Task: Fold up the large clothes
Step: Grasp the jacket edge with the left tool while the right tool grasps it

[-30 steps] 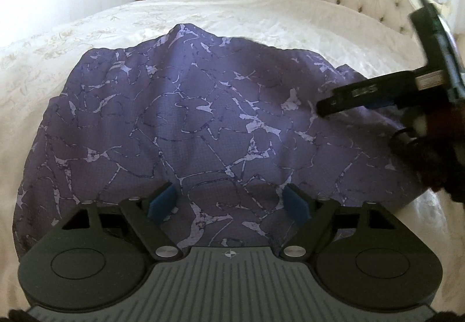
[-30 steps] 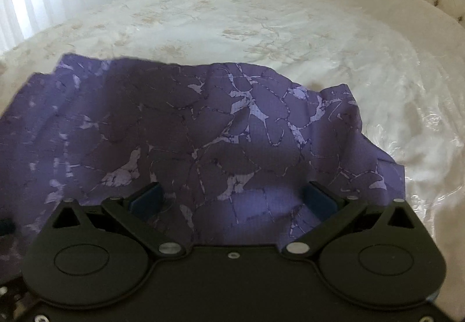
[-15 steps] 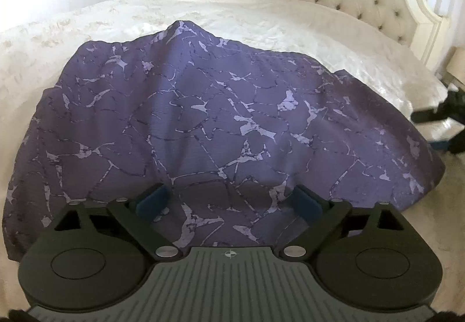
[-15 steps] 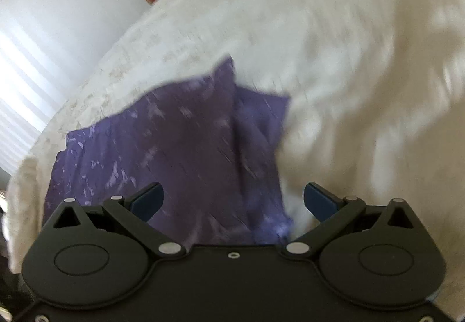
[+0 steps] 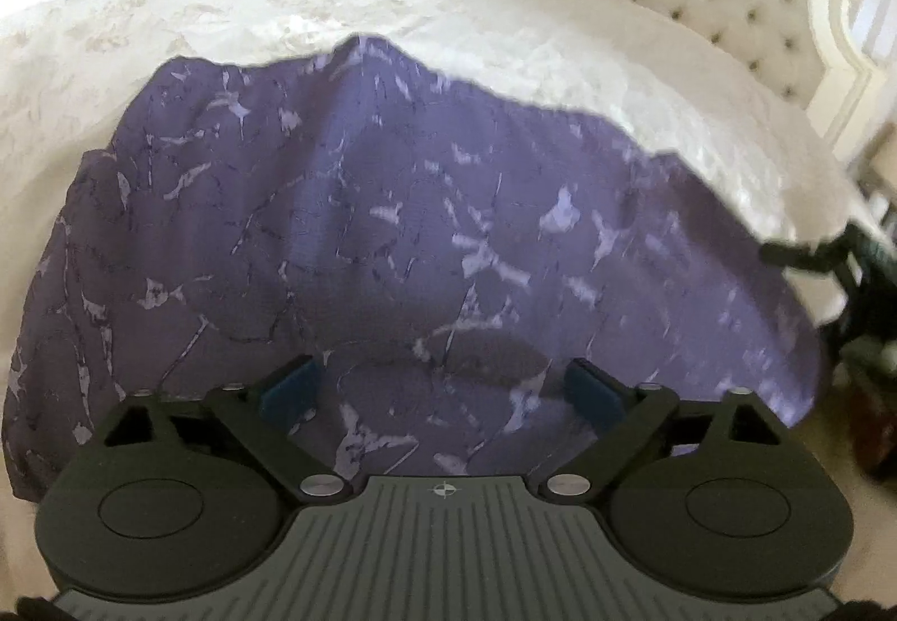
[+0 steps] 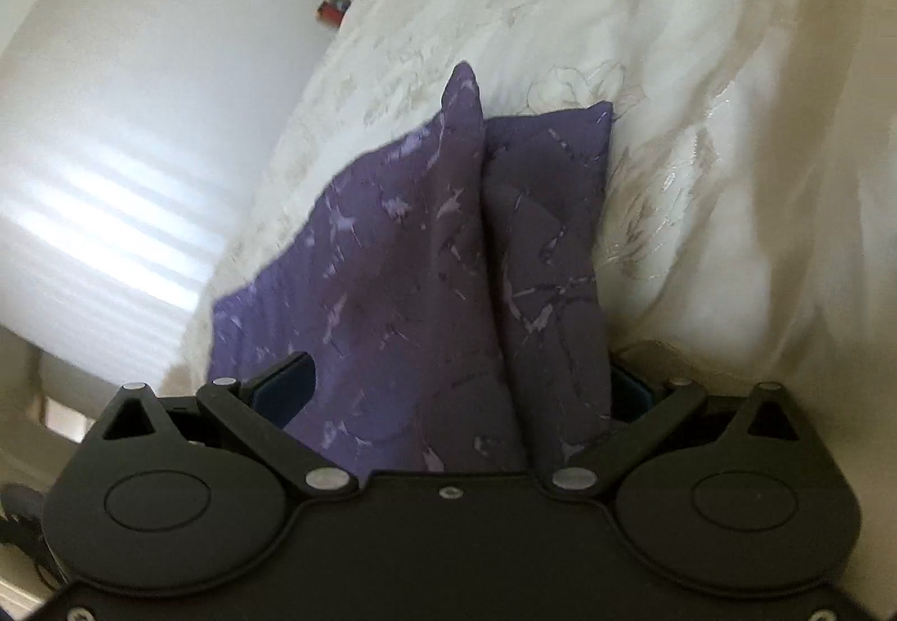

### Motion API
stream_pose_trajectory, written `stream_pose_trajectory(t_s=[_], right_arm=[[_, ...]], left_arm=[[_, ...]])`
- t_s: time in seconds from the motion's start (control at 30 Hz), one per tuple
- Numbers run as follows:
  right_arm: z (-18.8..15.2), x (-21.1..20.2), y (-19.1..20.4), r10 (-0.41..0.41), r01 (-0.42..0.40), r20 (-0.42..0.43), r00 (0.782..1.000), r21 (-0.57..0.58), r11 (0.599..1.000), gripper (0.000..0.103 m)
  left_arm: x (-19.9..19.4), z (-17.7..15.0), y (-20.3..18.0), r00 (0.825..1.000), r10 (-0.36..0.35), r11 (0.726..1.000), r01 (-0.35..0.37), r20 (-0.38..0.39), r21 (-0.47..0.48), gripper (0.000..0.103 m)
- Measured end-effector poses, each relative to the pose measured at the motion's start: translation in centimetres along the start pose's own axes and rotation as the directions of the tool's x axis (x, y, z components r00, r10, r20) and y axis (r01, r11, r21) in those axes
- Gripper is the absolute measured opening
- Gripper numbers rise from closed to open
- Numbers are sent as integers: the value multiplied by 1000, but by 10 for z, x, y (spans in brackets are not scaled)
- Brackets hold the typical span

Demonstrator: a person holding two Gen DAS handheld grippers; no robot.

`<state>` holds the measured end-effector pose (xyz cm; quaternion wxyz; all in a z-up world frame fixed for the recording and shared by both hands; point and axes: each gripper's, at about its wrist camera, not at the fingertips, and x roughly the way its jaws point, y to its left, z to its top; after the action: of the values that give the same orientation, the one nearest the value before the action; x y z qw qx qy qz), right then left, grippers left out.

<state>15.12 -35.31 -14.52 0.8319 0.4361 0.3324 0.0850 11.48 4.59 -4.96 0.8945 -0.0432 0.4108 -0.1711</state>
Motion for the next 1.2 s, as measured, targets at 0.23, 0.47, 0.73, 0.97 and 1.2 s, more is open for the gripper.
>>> stream_pose_trajectory(t_s=[0.23, 0.47, 0.73, 0.97, 1.2], right_arm=[[-4, -10, 2, 81, -81, 52, 995, 8, 997, 103], [-1, -12, -5, 110, -112, 62, 992, 37, 993, 103], [-1, -10, -1, 94, -95, 55, 994, 15, 995, 103], [-1, -11, -5, 103, -105, 54, 993, 34, 994, 103], [-1, -13, -7, 109, -111, 58, 992, 36, 993, 103]], left_arm=[[-5, 45, -18, 998, -28, 999, 30, 62, -33, 84], [37, 88, -38, 996, -61, 997, 64, 66, -41, 36], [97, 88, -40, 999, -19, 997, 16, -32, -75, 17], [114, 79, -39, 999, 6, 998, -8, -42, -56, 16], [73, 54, -38, 997, -49, 996, 44, -53, -83, 16]])
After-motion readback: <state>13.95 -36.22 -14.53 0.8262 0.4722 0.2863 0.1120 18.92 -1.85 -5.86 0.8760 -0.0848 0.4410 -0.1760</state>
